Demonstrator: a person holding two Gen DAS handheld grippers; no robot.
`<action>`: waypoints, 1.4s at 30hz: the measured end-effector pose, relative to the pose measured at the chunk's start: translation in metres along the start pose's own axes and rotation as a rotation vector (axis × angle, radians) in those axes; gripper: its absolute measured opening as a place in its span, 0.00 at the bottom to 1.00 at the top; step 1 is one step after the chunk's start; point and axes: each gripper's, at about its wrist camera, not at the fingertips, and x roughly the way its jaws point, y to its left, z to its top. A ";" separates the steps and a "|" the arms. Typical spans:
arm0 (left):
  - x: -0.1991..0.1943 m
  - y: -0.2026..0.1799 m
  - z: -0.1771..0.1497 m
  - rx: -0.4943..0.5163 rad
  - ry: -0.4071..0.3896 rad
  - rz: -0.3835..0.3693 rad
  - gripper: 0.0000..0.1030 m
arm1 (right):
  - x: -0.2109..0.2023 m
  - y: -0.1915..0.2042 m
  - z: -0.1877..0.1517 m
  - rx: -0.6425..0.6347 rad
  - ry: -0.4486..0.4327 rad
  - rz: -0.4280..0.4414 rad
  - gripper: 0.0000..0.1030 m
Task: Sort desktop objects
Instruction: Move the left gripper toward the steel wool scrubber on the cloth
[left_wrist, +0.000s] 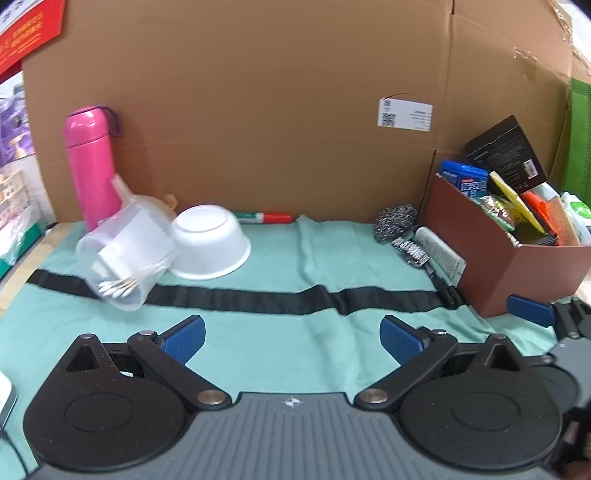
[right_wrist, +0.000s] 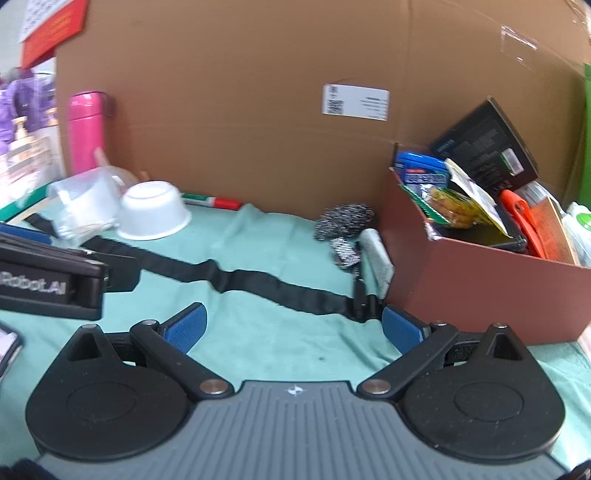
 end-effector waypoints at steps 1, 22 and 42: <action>0.002 0.000 0.003 0.004 -0.003 -0.013 1.00 | 0.004 0.001 0.000 0.012 -0.001 -0.026 0.96; 0.133 -0.013 0.082 0.180 0.028 -0.317 0.99 | 0.089 0.026 0.021 0.134 0.073 -0.266 0.96; 0.245 -0.073 0.115 0.311 0.185 -0.445 0.72 | 0.116 0.005 0.020 0.390 0.141 -0.269 0.96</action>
